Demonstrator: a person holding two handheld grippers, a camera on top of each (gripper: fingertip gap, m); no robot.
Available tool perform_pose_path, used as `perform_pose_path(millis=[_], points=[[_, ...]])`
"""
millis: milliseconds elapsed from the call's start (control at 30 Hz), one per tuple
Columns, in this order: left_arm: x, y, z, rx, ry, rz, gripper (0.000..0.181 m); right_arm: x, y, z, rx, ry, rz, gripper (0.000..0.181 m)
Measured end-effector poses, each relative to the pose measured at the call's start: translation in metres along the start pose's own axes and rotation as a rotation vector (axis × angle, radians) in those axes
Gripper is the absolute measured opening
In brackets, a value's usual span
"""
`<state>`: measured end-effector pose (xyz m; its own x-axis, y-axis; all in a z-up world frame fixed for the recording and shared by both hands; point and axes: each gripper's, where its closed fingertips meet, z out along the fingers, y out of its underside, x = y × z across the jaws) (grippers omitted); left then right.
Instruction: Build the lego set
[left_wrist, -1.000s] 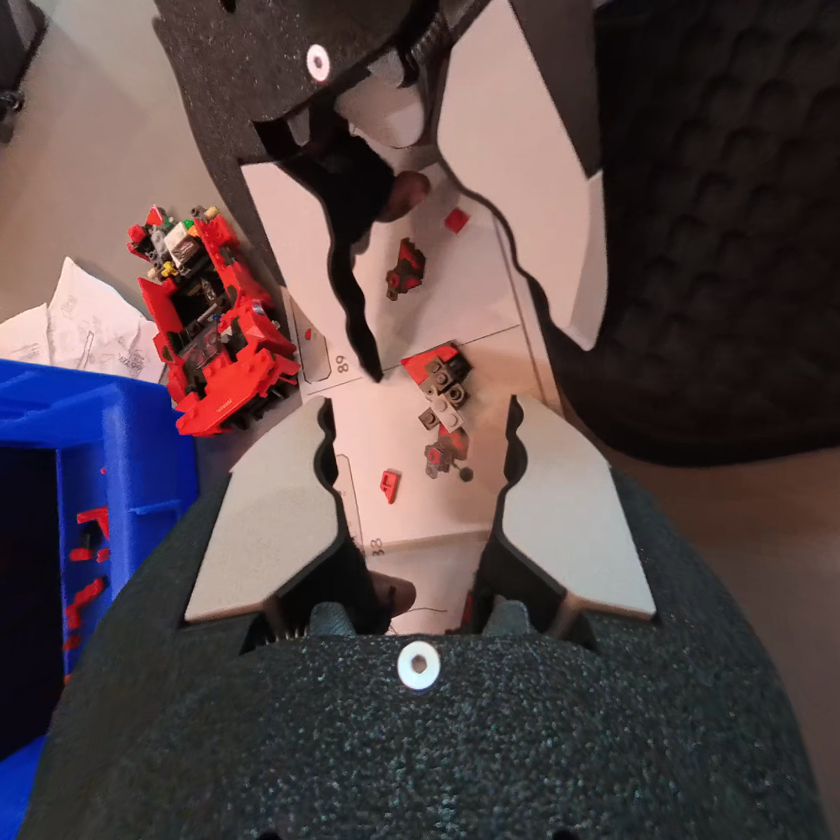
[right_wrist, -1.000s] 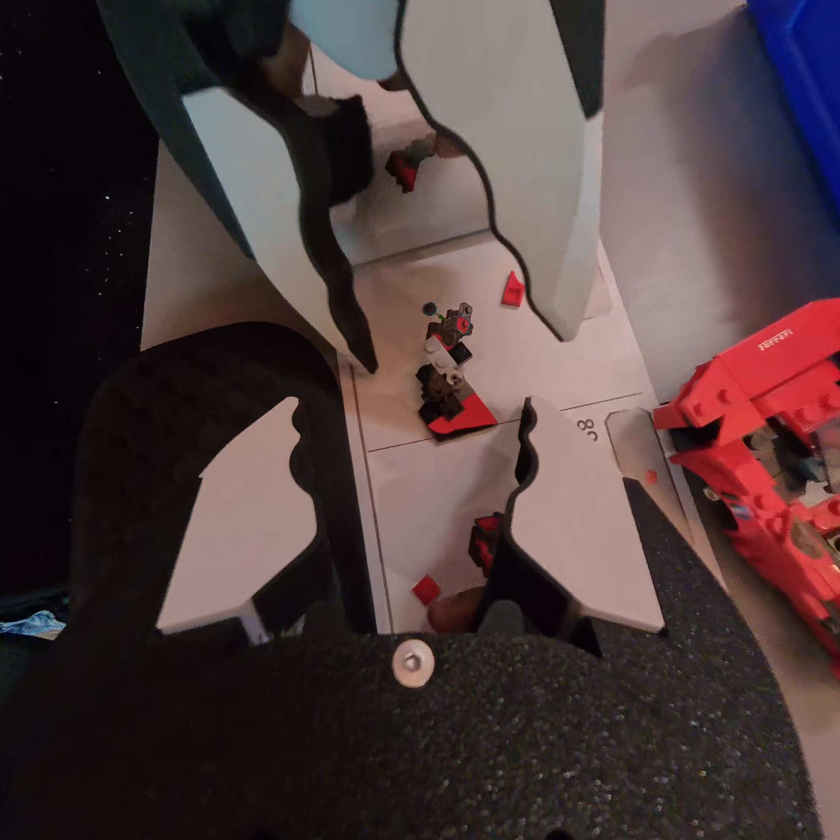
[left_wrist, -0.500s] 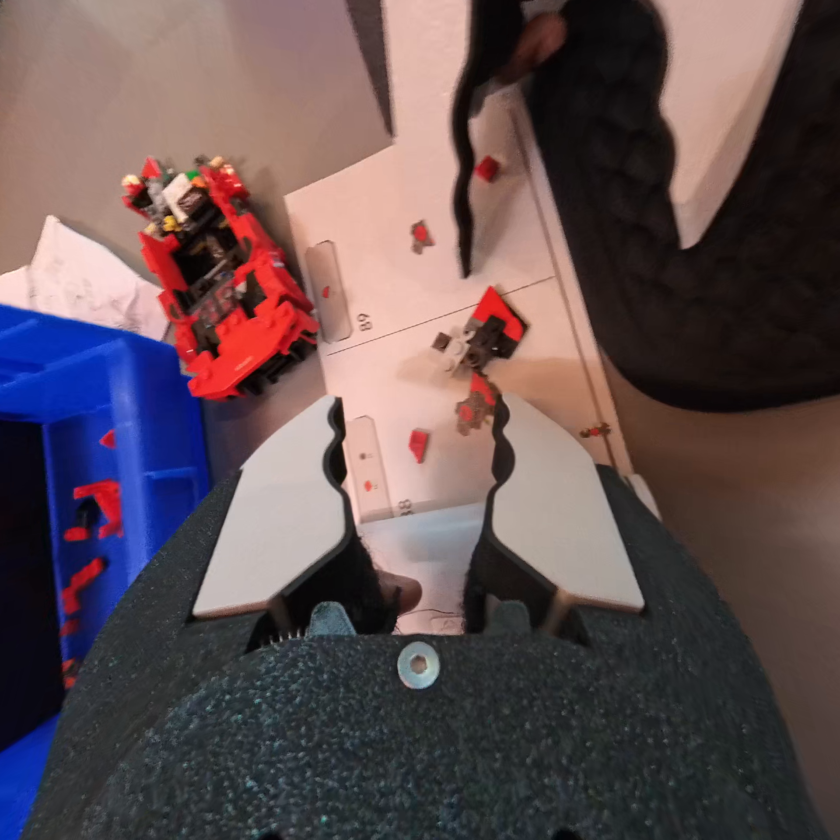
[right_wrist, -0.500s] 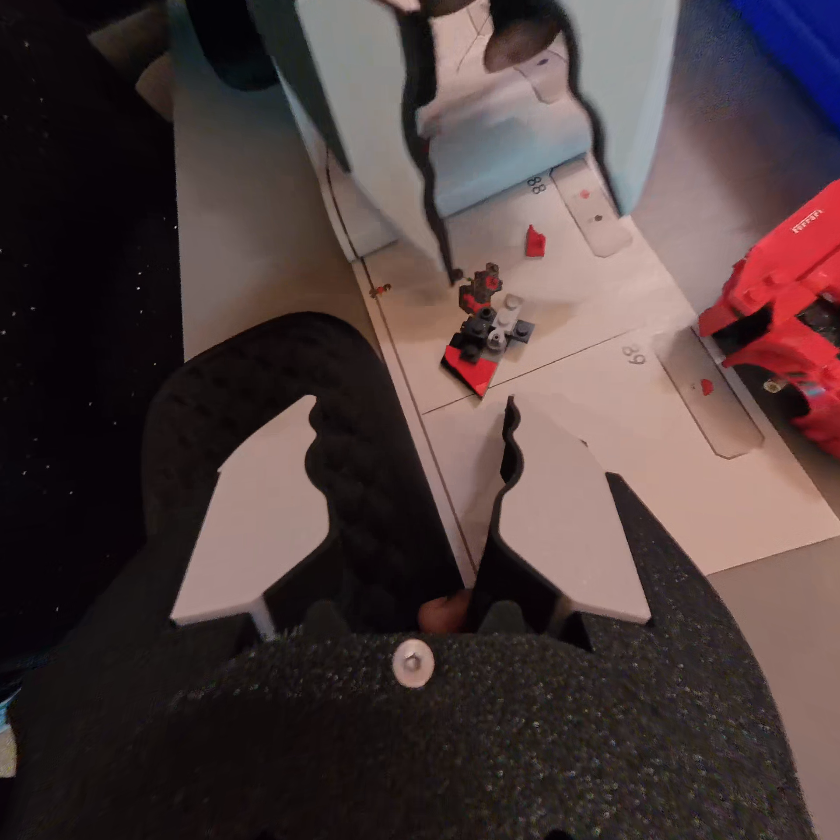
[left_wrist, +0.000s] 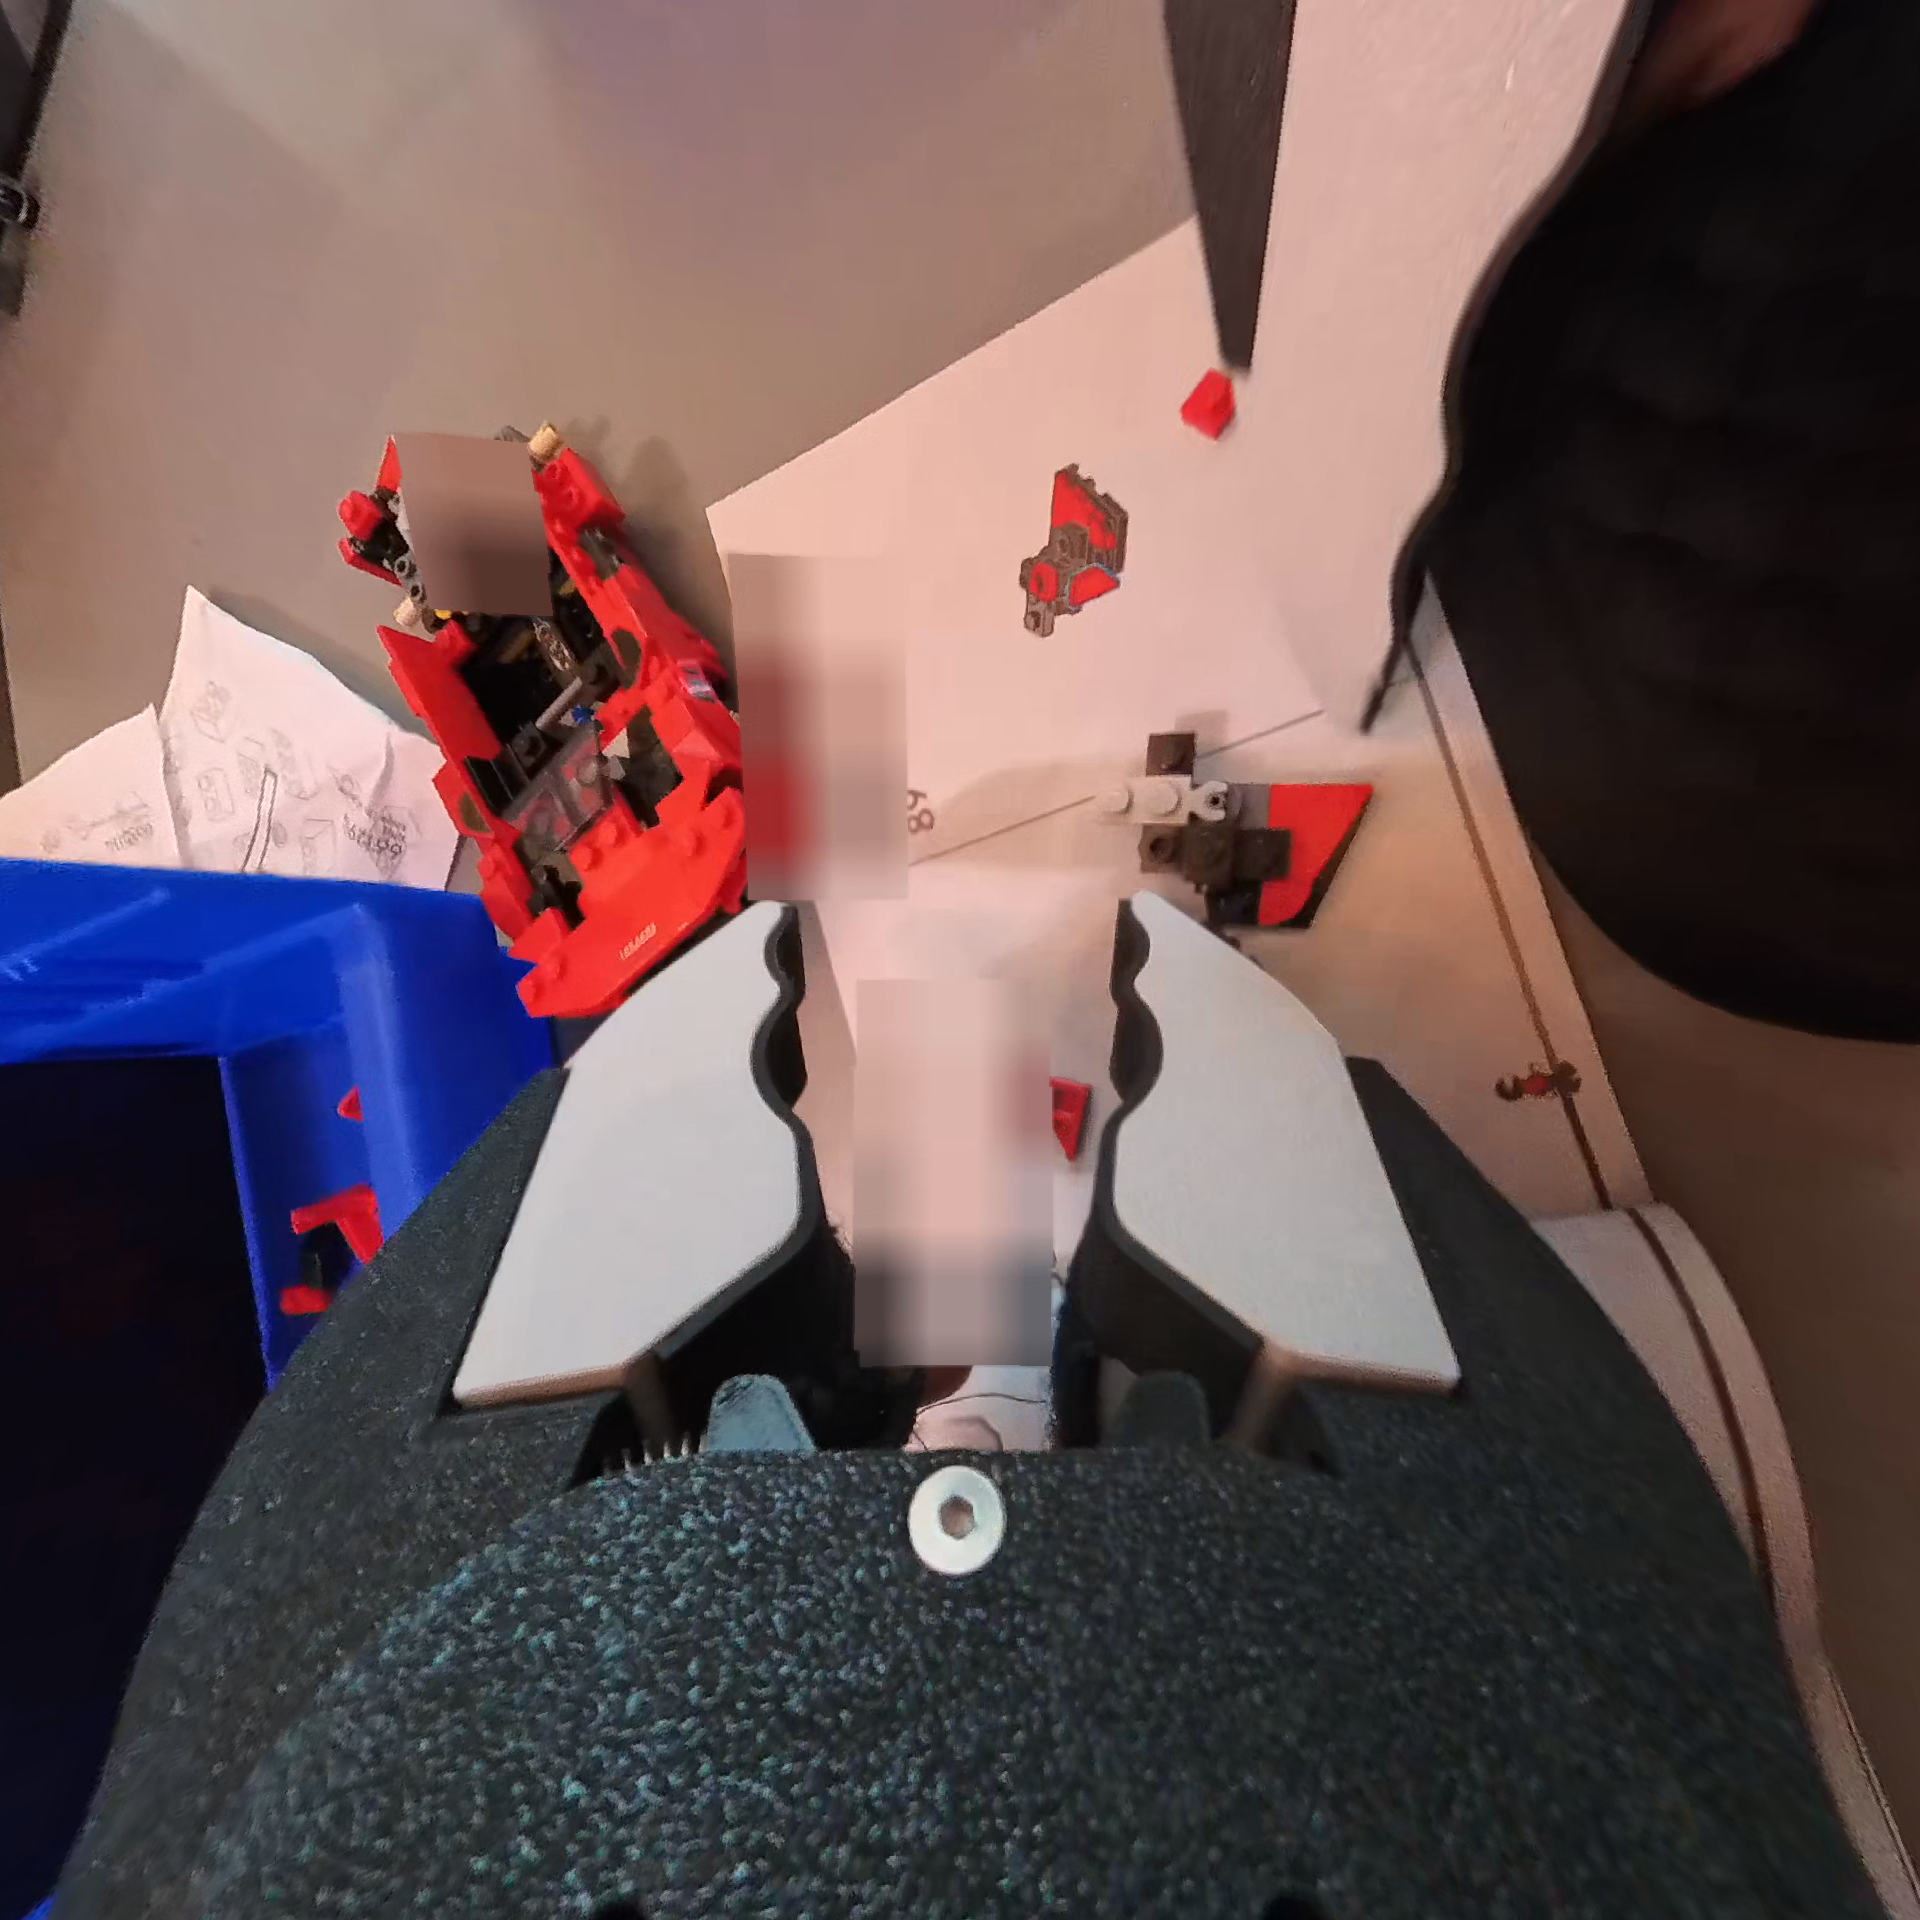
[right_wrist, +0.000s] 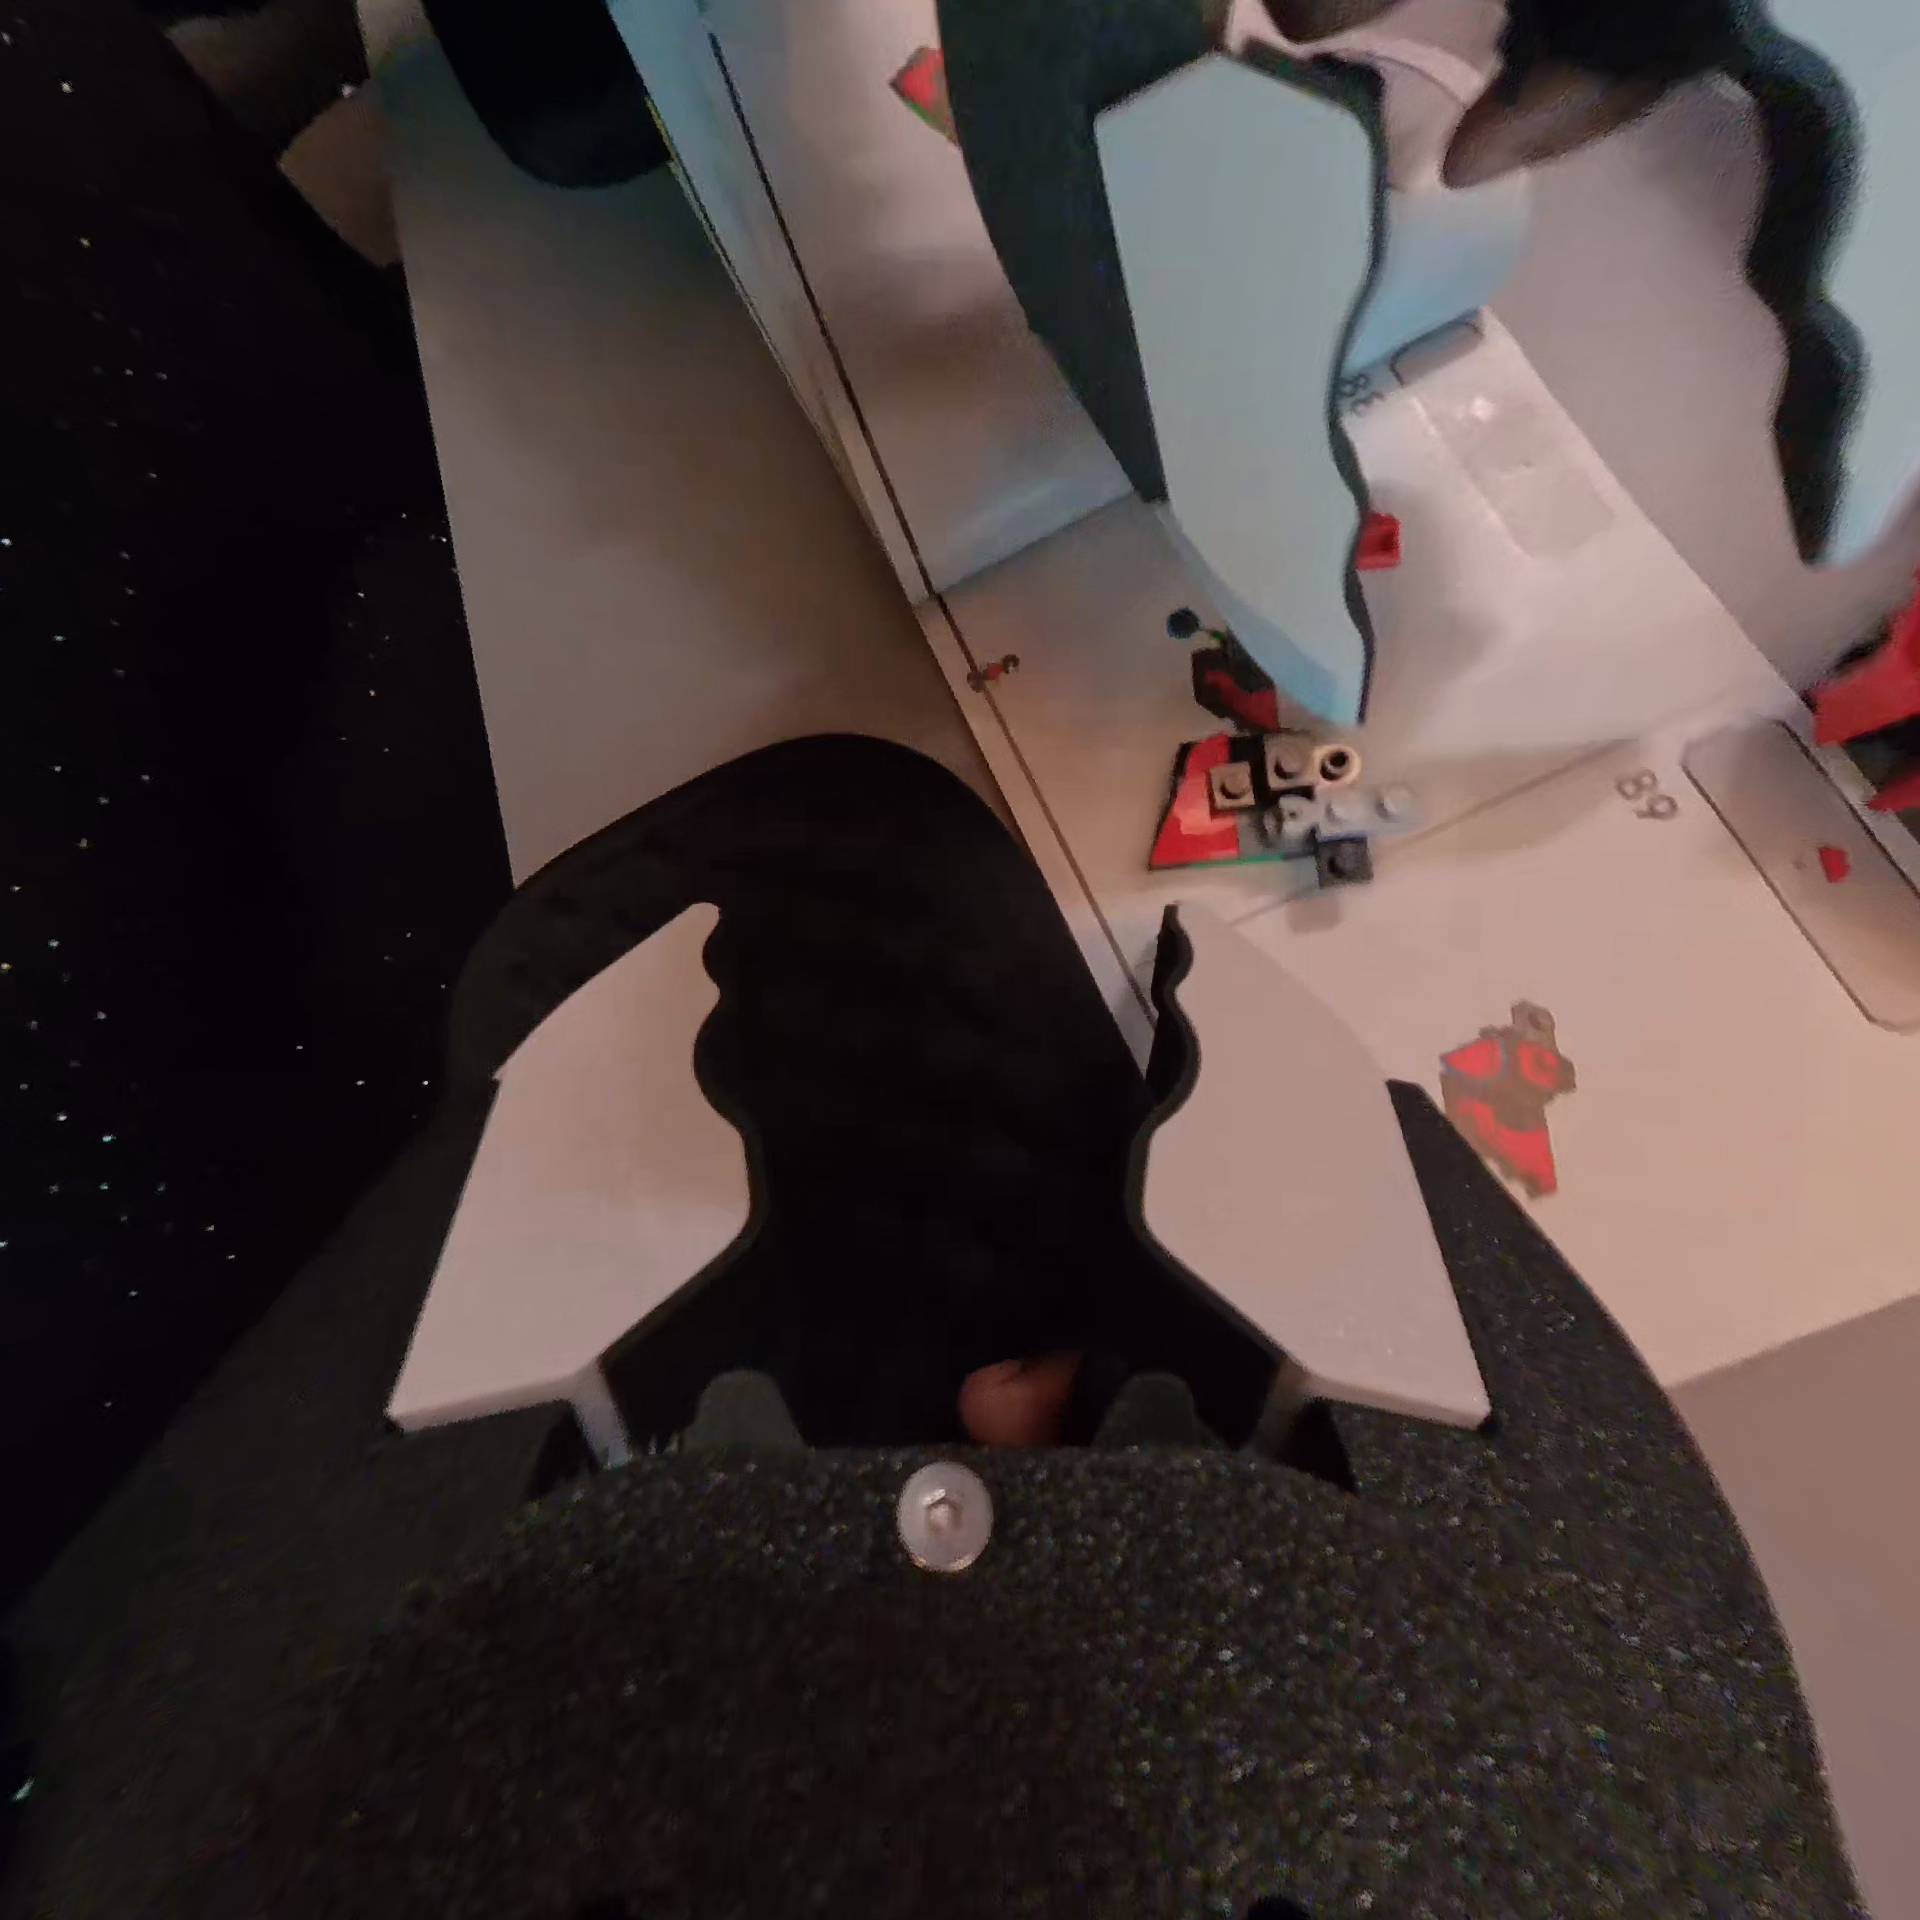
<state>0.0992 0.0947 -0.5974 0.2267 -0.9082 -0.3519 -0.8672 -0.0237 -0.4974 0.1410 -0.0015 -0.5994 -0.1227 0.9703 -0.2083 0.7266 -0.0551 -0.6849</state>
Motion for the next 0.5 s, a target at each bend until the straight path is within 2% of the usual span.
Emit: perform_pose_path(millis=[33, 200, 500], points=[[0.001, 0.002, -0.003, 0.007, 0.007, -0.013, 0.056, 0.0, 0.001, -0.004, 0.018, 0.004, 0.015, 0.077], [0.018, 0.01, -0.013, 0.028, 0.059, -0.047, 0.056, 0.007, 0.008, -0.02, 0.086, 0.029, 0.089, 0.076], [0.026, 0.002, -0.004, 0.048, 0.077, -0.055, 0.055, 0.006, 0.007, -0.016, 0.073, 0.022, 0.086, 0.076]])
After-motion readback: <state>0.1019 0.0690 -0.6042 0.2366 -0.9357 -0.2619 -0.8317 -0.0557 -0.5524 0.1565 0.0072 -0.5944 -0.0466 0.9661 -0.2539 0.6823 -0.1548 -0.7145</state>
